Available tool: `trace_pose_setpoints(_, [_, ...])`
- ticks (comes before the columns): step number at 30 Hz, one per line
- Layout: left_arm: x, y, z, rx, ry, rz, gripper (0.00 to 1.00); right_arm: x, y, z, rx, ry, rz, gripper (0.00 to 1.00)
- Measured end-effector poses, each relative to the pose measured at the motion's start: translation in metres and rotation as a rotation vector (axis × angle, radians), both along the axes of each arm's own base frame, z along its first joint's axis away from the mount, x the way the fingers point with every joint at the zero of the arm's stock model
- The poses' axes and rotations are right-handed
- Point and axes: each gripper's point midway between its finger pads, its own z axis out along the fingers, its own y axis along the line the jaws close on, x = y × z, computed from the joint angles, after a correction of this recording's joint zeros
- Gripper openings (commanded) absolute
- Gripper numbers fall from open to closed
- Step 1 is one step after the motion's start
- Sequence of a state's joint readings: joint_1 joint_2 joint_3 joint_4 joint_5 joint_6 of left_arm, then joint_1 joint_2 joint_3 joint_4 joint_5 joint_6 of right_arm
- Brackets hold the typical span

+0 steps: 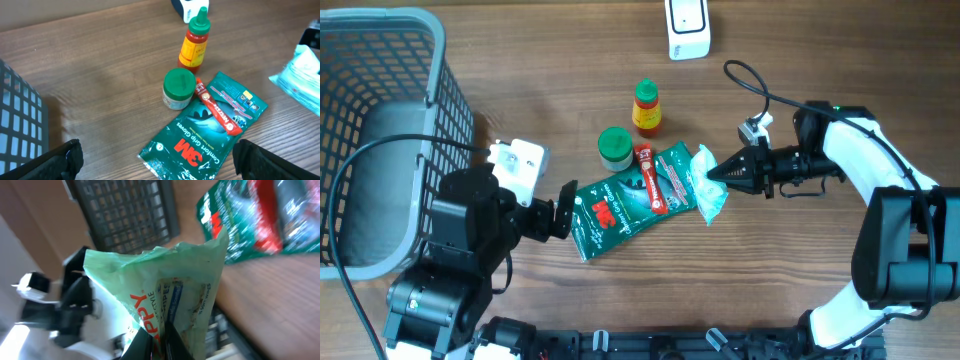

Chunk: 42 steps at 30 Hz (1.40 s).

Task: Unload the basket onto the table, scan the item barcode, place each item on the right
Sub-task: 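Lift the wipes pack and hold it under the white scanner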

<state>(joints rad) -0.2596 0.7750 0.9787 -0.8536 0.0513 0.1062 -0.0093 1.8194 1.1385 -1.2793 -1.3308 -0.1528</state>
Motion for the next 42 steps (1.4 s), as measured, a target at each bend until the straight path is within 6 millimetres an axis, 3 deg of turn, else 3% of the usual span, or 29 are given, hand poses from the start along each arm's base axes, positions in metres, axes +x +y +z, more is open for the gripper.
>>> trace_pose_setpoints(4, [0.000,0.000,0.000,0.000,0.000,0.000,1.00,-0.006,0.002,0.013,0.049,0.096,-0.021,0.04])
trace_pose_setpoints(10, [0.000,0.000,0.000,0.000,0.000,0.000,1.00,0.003,0.005,0.035,0.172,0.125,-0.083,0.04])
trace_pose_setpoints(18, [0.000,0.000,0.000,0.000,-0.001,0.000,1.00,0.000,0.005,0.044,0.204,0.184,-0.105,0.04])
trace_pose_setpoints(35, [0.000,0.000,0.000,0.000,-0.001,0.000,1.00,-0.008,0.004,0.032,0.132,0.131,-0.055,0.04])
trace_pose_setpoints(42, [0.000,0.000,0.000,0.000,0.000,0.000,1.00,-0.005,0.003,0.016,0.083,-0.066,-0.002,0.05])
